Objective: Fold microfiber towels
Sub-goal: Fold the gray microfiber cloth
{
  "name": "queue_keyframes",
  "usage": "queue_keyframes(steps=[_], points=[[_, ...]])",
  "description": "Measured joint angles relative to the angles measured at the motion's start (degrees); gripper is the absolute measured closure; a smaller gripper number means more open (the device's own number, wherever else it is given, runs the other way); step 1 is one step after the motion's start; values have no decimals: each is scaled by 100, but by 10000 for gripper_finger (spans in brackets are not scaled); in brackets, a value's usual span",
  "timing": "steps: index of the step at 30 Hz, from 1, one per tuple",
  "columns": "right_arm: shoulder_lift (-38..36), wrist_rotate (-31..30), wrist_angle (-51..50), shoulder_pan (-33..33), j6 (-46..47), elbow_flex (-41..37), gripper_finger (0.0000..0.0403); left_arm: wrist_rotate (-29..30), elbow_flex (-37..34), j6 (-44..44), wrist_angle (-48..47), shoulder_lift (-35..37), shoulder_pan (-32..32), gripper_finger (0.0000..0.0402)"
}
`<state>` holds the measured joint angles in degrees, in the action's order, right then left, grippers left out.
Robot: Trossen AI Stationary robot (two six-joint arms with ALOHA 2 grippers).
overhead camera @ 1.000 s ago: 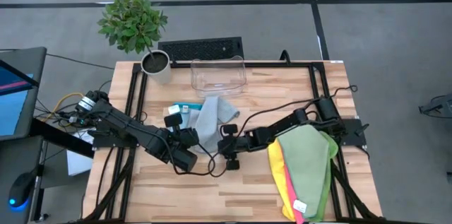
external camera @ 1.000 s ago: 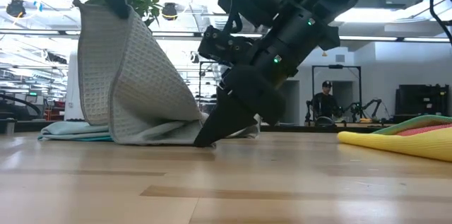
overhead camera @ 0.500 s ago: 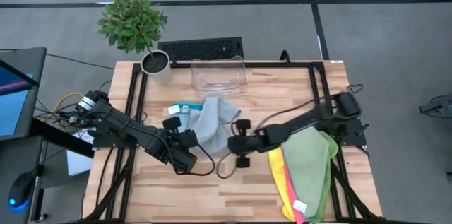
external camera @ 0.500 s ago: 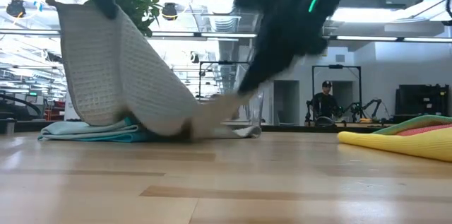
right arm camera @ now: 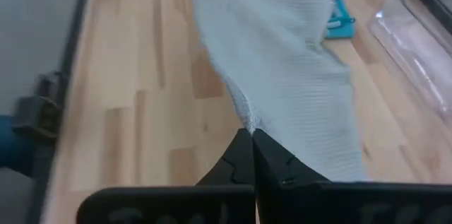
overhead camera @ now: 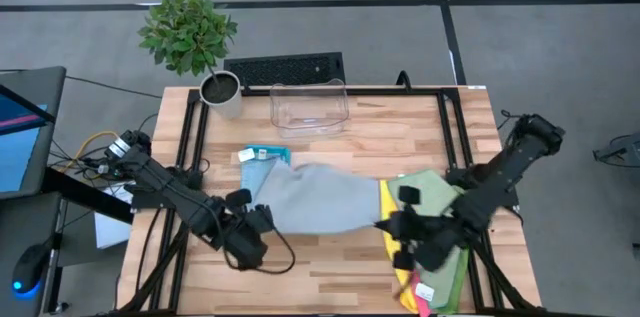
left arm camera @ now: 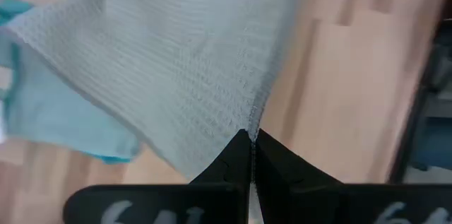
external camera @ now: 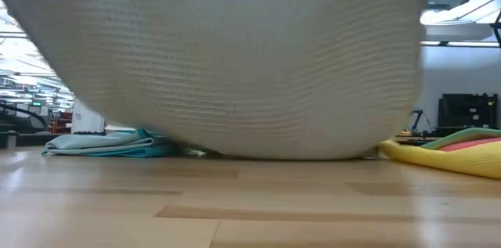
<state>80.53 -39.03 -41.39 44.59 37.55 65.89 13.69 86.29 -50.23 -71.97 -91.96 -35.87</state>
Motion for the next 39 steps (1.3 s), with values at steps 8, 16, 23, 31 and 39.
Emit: queue_keyframes(steps=[8, 16, 23, 31, 39], points=[[88, -442, -182, 863, 958, 2, 393, -380, 19, -205, 919, 0, -309, 401], [-309, -1584, -844, 333, 277, 101, 393, 1069, 321, 325, -647, 15, -35, 401], [-770, -2202, -898, -786, -1241, 101, 393, 2765, 360, 914, -1804, 22, 684, 401], [-1381, -2625, -879, -1689, -2158, 101, 393, 3355, 721, 2108, -1803, 129, 1786, 401], [-1736, -3193, -922, -1724, -2474, 101, 394, 4237, 1417, 2774, -1780, 311, 2133, 401]])
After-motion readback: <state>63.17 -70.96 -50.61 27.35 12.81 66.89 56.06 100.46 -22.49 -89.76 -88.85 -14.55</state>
